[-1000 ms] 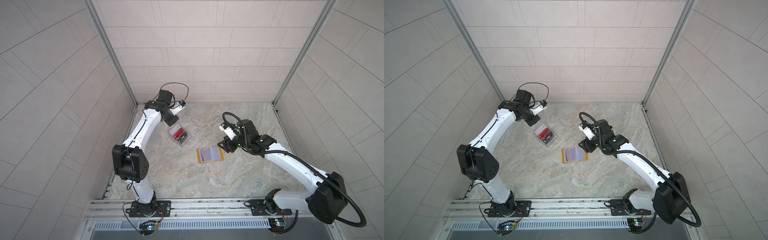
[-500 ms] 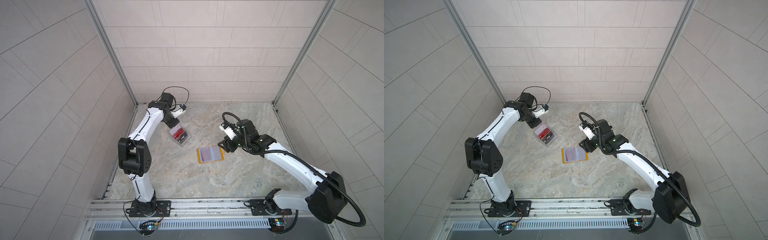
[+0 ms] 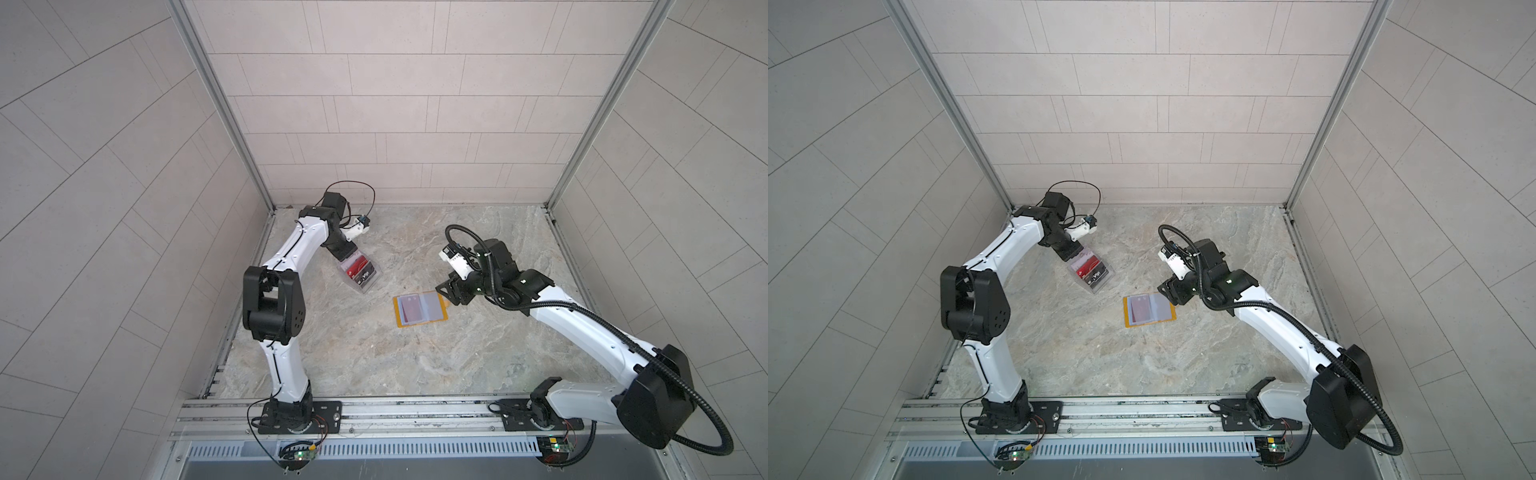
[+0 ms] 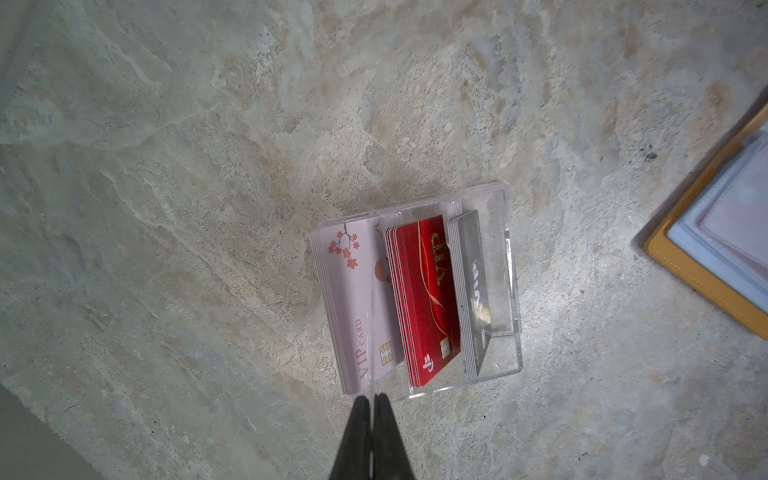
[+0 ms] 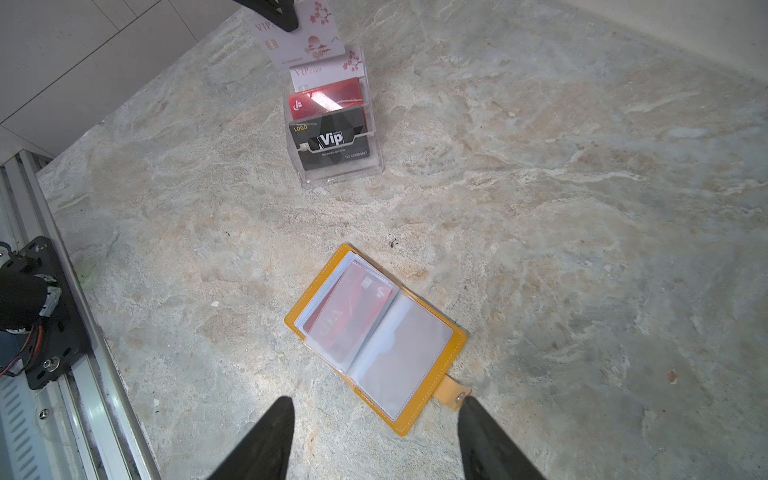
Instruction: Take the credit cards out of the card holder
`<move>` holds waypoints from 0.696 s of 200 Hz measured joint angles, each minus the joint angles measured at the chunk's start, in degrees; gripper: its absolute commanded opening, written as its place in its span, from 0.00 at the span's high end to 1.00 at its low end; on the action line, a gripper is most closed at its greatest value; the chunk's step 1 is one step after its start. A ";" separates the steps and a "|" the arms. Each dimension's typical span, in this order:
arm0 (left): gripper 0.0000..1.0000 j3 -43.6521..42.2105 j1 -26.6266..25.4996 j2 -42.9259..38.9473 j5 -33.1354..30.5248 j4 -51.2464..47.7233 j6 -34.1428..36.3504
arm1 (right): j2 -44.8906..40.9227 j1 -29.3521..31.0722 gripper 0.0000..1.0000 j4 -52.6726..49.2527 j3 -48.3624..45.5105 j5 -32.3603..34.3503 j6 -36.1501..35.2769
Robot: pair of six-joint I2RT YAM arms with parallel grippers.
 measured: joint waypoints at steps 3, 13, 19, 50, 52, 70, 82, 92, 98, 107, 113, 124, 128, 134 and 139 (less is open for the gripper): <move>1.00 0.00 0.07 0.00 0.07 0.09 -0.07 | -0.04 -0.02 0.35 0.00 0.00 0.00 0.00; 1.00 0.00 0.17 0.00 0.39 0.57 -0.11 | -0.17 -0.02 0.35 0.00 -0.02 0.00 0.00; 1.00 -0.02 0.22 0.00 0.70 0.79 -0.17 | -0.22 -0.02 0.34 0.02 -0.02 -0.02 0.00; 1.00 -0.26 0.96 0.04 2.71 1.79 -0.55 | -0.42 -0.02 0.35 0.02 -0.11 0.00 0.00; 1.00 -0.28 1.03 0.07 2.82 1.79 -0.55 | -0.44 -0.02 0.35 0.02 -0.11 0.00 0.00; 1.00 -0.28 1.46 0.46 3.65 2.01 -0.55 | -0.50 -0.02 0.35 0.04 -0.13 0.00 0.00; 1.00 -0.28 1.75 0.96 4.26 2.03 -0.59 | -0.50 -0.02 0.35 0.04 -0.13 0.00 0.00; 1.00 -0.28 2.03 1.55 4.74 2.03 -0.76 | -0.52 -0.02 0.35 0.07 -0.20 0.00 0.00; 1.00 -0.28 2.19 1.86 5.03 2.03 -0.90 | -0.55 -0.02 0.34 0.09 -0.26 0.00 0.00; 1.00 -0.28 2.38 2.36 5.60 2.03 -1.03 | -0.55 -0.02 0.35 0.11 -0.31 0.00 0.00; 1.00 -0.28 2.49 2.62 5.88 2.03 -1.11 | -0.57 -0.02 0.35 0.20 -0.37 0.00 0.00; 1.00 -0.28 2.73 3.04 6.43 2.03 -1.40 | -0.66 -0.02 0.34 0.35 -0.52 0.00 0.00; 1.00 -0.28 2.82 3.13 6.62 2.03 -1.40 | -0.76 -0.02 0.35 0.46 -0.63 0.00 0.00; 1.00 -0.28 2.89 3.23 6.88 2.03 -1.49 | -0.85 -0.02 0.35 0.48 -0.74 0.00 0.00; 1.00 -0.28 2.95 3.32 7.08 2.03 -1.60 | -0.90 0.00 0.34 0.46 -0.81 0.00 0.00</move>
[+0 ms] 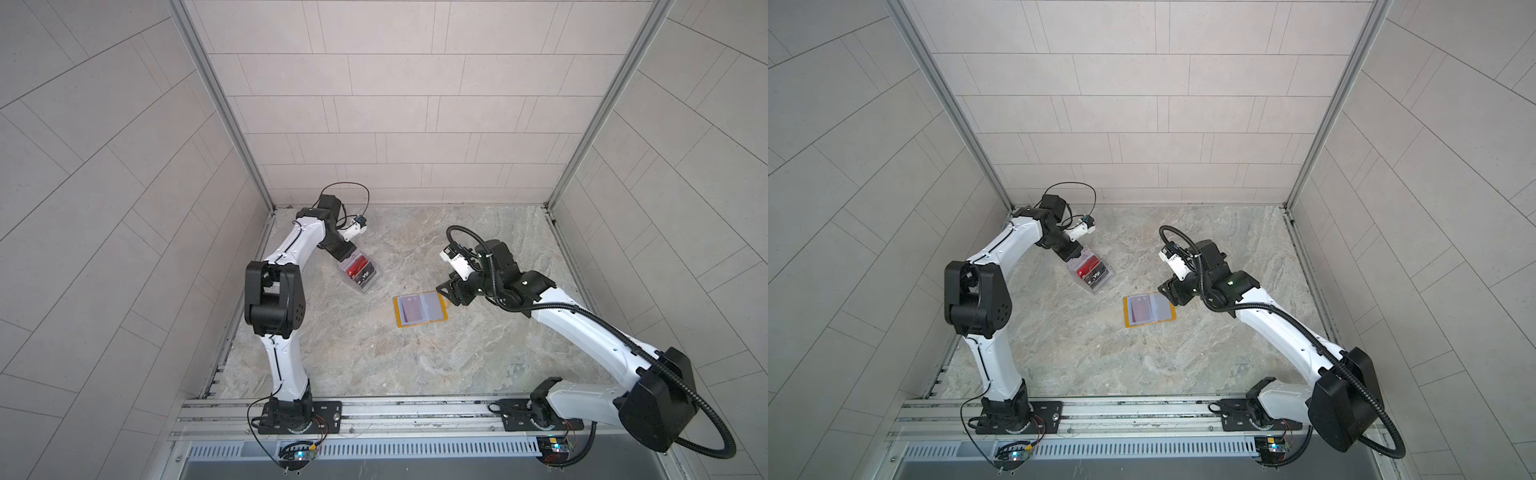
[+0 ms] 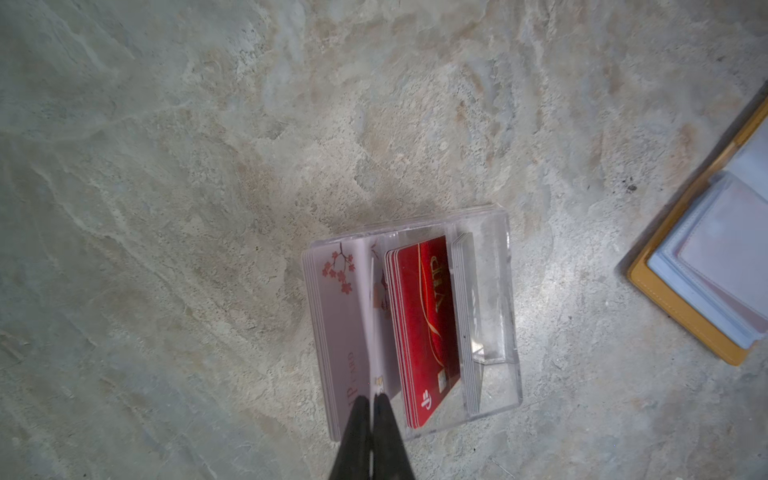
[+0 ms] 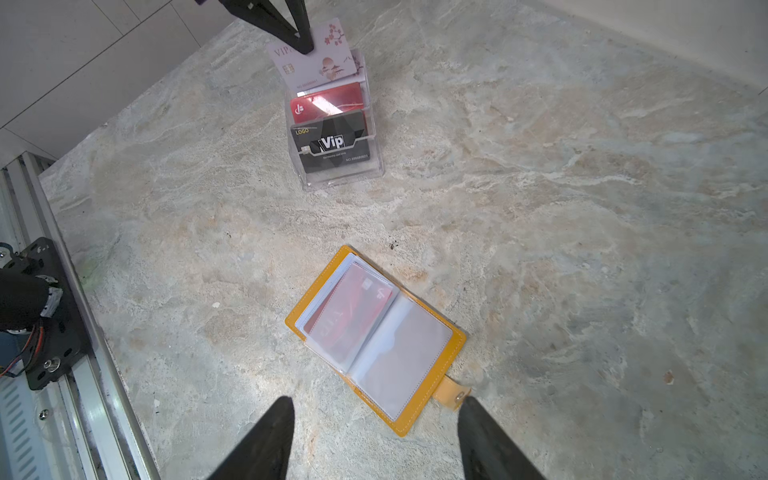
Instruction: Take the credit cards out of the card holder
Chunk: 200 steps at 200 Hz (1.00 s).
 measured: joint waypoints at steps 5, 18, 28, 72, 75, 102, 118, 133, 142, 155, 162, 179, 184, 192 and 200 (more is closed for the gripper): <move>1.00 -0.02 0.02 0.07 0.17 0.00 -0.02 | -0.07 -0.02 0.35 0.04 -0.04 0.00 0.00; 1.00 -0.02 0.15 0.20 0.52 0.00 -0.11 | -0.17 -0.02 0.34 0.07 -0.11 0.00 0.00; 1.00 -0.02 0.26 0.33 0.90 0.02 -0.26 | -0.28 -0.02 0.35 0.09 -0.15 -0.02 0.00; 1.00 -0.02 0.61 1.20 1.42 0.09 -0.46 | -0.46 -0.02 0.35 0.42 -0.22 0.00 0.00; 1.00 -0.02 0.61 1.25 1.42 0.09 -0.48 | -0.46 -0.02 0.35 0.42 -0.22 0.00 0.00; 0.99 -0.02 0.61 1.27 1.42 0.11 -0.55 | -0.50 -0.02 0.35 0.44 -0.26 0.00 0.00; 0.97 -0.02 0.61 1.29 1.46 0.13 -0.87 | -0.50 -0.02 0.35 0.44 -0.28 0.00 0.00; 0.95 -0.02 0.61 1.38 1.60 0.15 -1.09 | -0.55 -0.02 0.35 0.44 -0.31 0.00 0.00; 0.94 -0.02 0.63 1.51 1.70 0.17 -1.31 | -0.61 -0.02 0.34 0.48 -0.37 0.00 0.00; 0.93 -0.02 0.66 1.84 1.88 0.20 -1.51 | -0.61 -0.02 0.35 0.48 -0.37 0.00 0.00; 0.92 -0.02 0.66 2.03 1.95 0.20 -1.55 | -0.61 -0.02 0.35 0.52 -0.37 0.00 0.00; 0.90 -0.02 0.66 2.43 2.25 0.22 -1.75 | -0.70 -0.02 0.35 0.66 -0.37 0.00 0.00; 0.89 -0.02 0.66 2.49 2.36 0.22 -1.86 | -0.72 -0.02 0.35 0.68 -0.37 0.00 0.00; 0.89 -0.02 0.66 2.58 2.43 0.24 -1.90 | -0.81 -0.02 0.35 0.74 -0.37 0.00 0.00; 0.88 -0.02 0.66 2.67 2.51 0.28 -1.95 | -0.90 -0.02 0.35 0.83 -0.37 -0.02 0.00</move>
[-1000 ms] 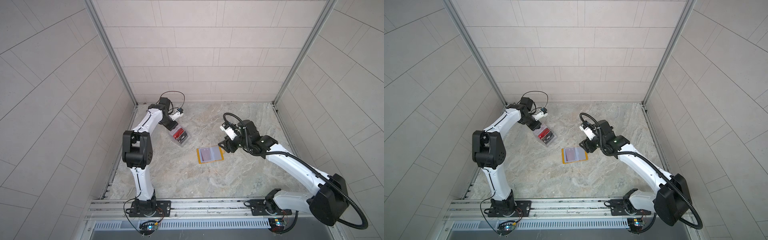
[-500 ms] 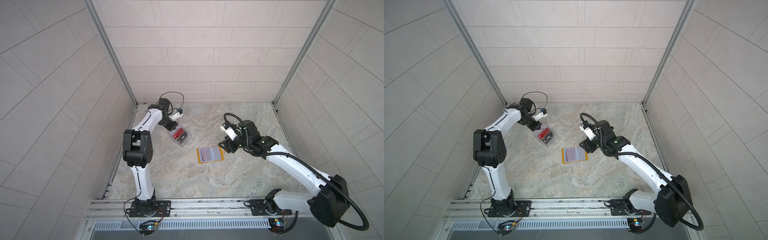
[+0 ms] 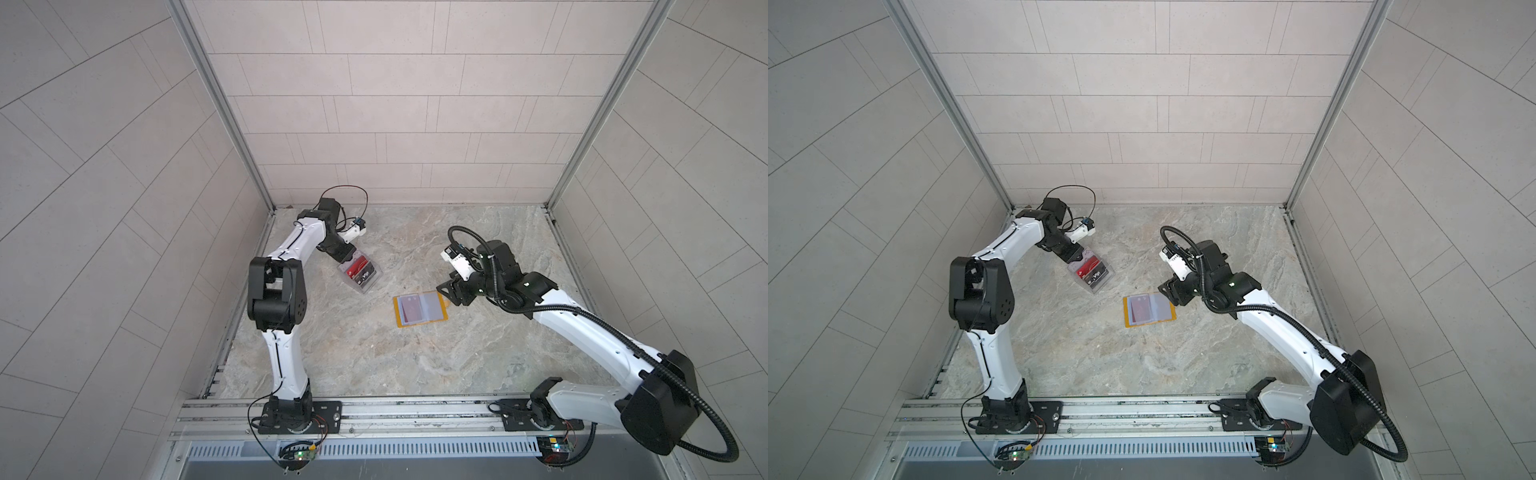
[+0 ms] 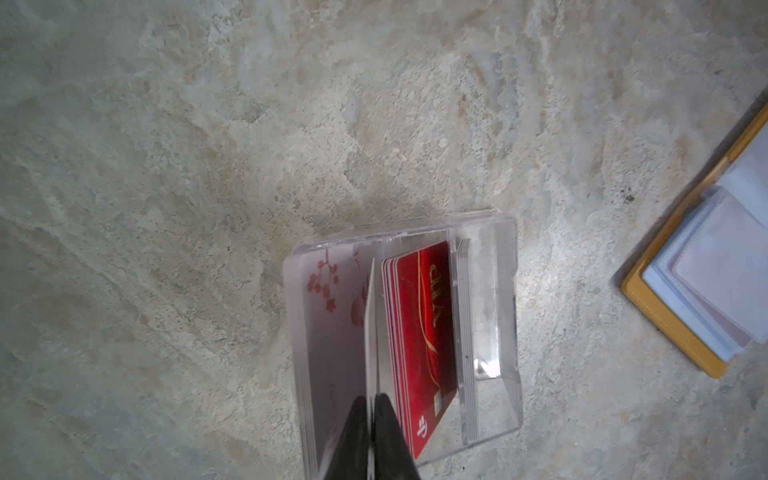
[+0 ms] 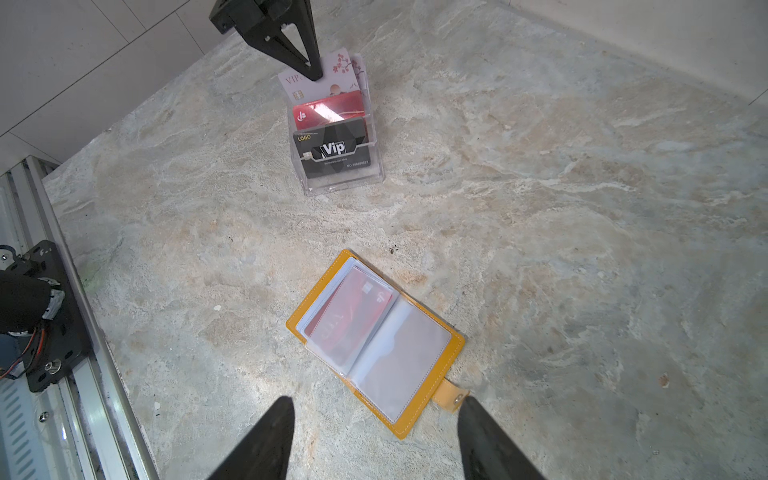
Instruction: Take the credit cards out of the card holder
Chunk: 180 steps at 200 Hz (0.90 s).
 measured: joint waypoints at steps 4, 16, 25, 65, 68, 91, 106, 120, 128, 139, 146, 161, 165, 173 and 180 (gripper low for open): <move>0.88 0.00 0.00 0.02 0.00 0.07 -0.07 | -0.02 0.00 0.35 0.00 0.00 0.00 0.00; 0.85 0.02 0.00 0.11 0.00 0.20 -0.48 | -0.07 0.00 0.35 0.00 0.00 0.00 0.00; 0.83 0.02 0.00 0.11 0.00 0.24 -0.68 | -0.07 0.00 0.35 0.00 0.00 0.00 0.00; 0.76 0.11 0.00 0.11 -0.04 0.83 -1.57 | -0.07 0.02 0.34 0.02 -0.02 0.00 0.00; 0.76 0.11 0.00 0.11 -0.02 0.87 -1.68 | -0.07 0.00 0.35 0.02 -0.02 0.00 0.00; 0.70 0.13 0.00 0.07 -0.02 1.18 -2.45 | -0.17 0.00 0.35 0.09 -0.11 0.00 0.02; 0.63 0.24 -0.02 -0.20 -0.20 1.40 -3.10 | -0.24 0.02 0.35 0.39 -0.44 0.07 0.09; 0.56 0.33 -0.20 -1.03 -0.81 1.84 -3.96 | -0.24 0.00 0.34 0.44 -0.68 0.39 0.35; 0.53 0.31 -0.42 -1.88 -1.38 2.23 -4.72 | -0.24 0.00 0.35 0.44 -0.74 0.63 0.48; 0.50 0.31 -0.81 -3.69 -2.19 2.78 -5.79 | -0.24 0.02 0.34 0.50 -0.74 0.92 0.79; 0.49 0.20 -0.98 -5.25 -2.89 3.37 -6.47 | -0.24 0.02 0.35 0.63 -0.74 1.07 0.96; 0.48 -0.66 -1.66 -9.46 -4.35 5.05 -8.35 | -0.17 0.02 0.34 1.09 -0.76 1.46 1.53; 0.48 -1.05 -1.90 -10.78 -4.81 5.49 -8.90 | -0.13 0.02 0.34 1.20 -0.76 1.64 1.60; 0.48 -2.29 -2.56 -13.51 -5.64 6.84 -10.21 | 0.09 0.02 0.34 1.33 -0.74 2.05 1.79; 0.47 -4.04 -3.19 -16.11 -6.16 8.33 -11.52 | 0.42 0.09 0.34 1.36 -0.74 2.54 2.05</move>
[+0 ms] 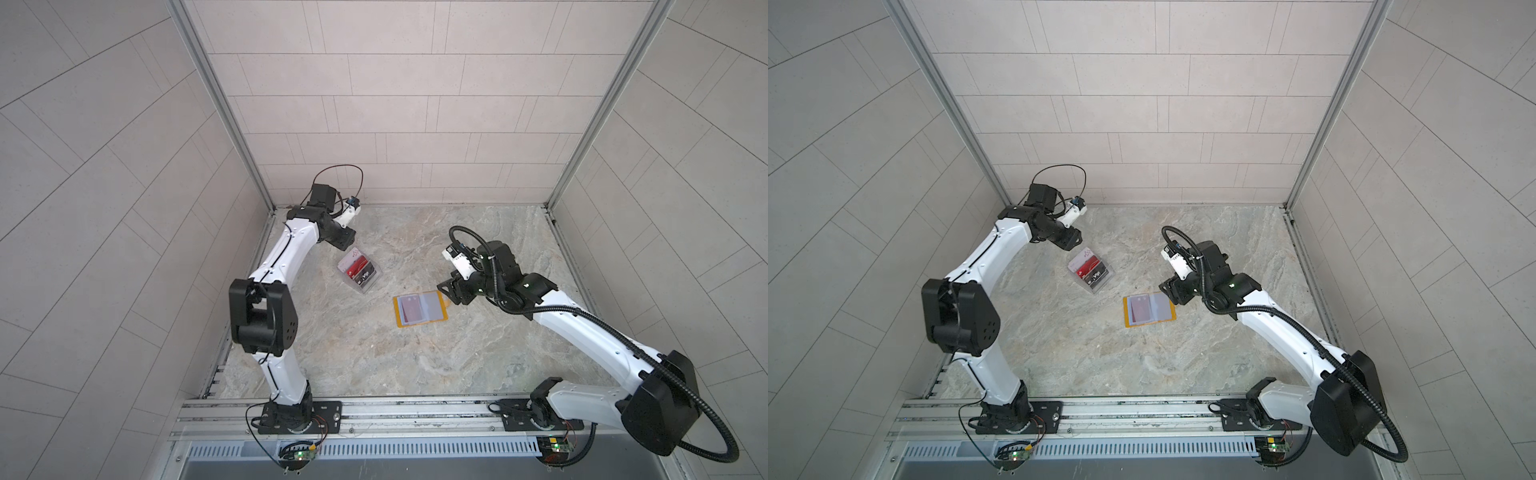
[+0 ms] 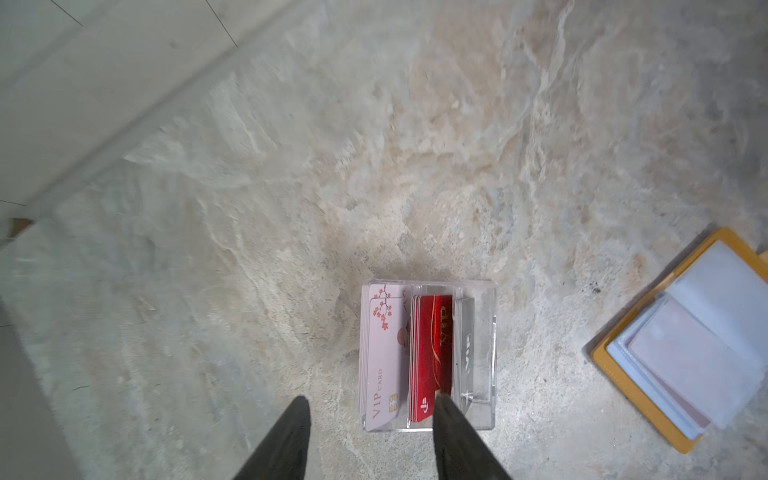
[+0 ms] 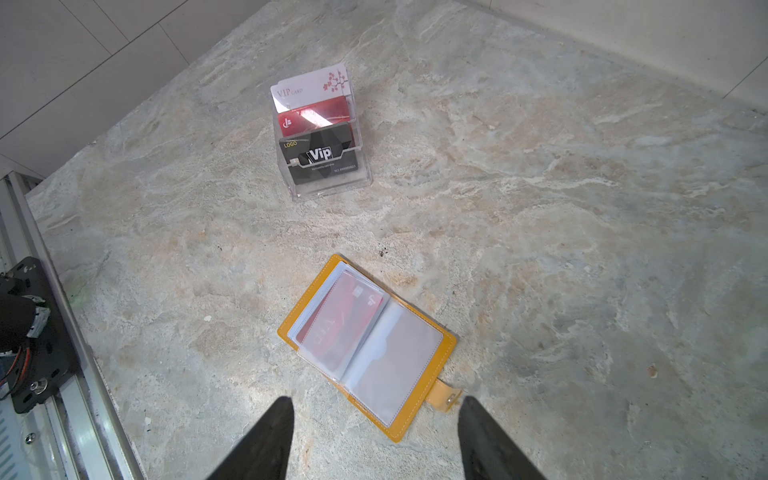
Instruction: Take the credit cards out of the card holder
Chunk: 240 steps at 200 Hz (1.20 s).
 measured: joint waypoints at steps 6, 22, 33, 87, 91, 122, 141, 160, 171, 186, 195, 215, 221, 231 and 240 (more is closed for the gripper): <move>0.47 -1.90 -0.52 -2.10 -0.37 1.33 -1.11 | 0.42 0.00 0.34 -0.07 0.09 0.55 0.28; 0.46 -8.70 -2.40 -8.04 -1.05 5.18 -4.13 | 2.21 0.35 0.34 -0.57 0.76 2.27 0.81; 0.46 -13.55 -3.87 -11.34 -1.46 7.13 -6.32 | 3.52 0.85 0.34 -1.18 1.40 3.69 1.03; 0.51 -37.81 -11.76 -25.00 2.21 19.54 -20.11 | 7.21 4.17 0.34 -2.12 2.64 8.52 4.66; 0.52 -39.34 -12.41 -25.92 2.56 20.39 -21.05 | 7.50 4.44 0.34 -2.01 2.64 8.81 5.07; 0.58 -47.56 -18.01 -28.57 4.79 28.96 -27.93 | 10.29 6.51 0.34 0.24 2.60 10.14 7.96; 0.63 -51.47 -20.63 -28.04 5.44 33.99 -30.95 | 11.80 7.32 0.35 2.12 2.43 10.58 9.53; 0.66 -54.60 -21.92 -26.34 6.80 39.15 -33.97 | 13.14 7.93 0.35 4.04 2.14 10.99 10.97; 0.67 -55.87 -22.53 -24.79 7.43 42.25 -35.58 | 13.88 8.31 0.35 5.31 1.79 11.17 11.72; 0.69 -56.63 -23.71 -21.64 7.48 46.07 -37.31 | 14.95 8.90 0.35 7.08 1.40 11.26 12.61; 0.73 -56.65 -24.76 -19.63 7.45 48.19 -38.27 | 15.67 9.27 0.35 7.96 1.22 11.34 13.16; 0.83 -56.68 -26.40 -15.85 6.97 52.72 -40.39 | 17.38 9.97 0.35 10.16 0.72 11.56 14.38; 0.84 -56.68 -26.77 -14.80 6.71 53.96 -40.98 | 17.81 10.16 0.35 10.58 0.57 11.63 14.71; 0.86 -56.68 -26.95 -13.49 6.14 55.58 -41.42 | 18.34 10.40 0.35 11.39 0.07 11.67 15.28; 0.88 -56.68 -26.95 -12.28 5.68 56.76 -41.99 | 18.71 10.67 0.35 11.76 -0.28 11.85 15.76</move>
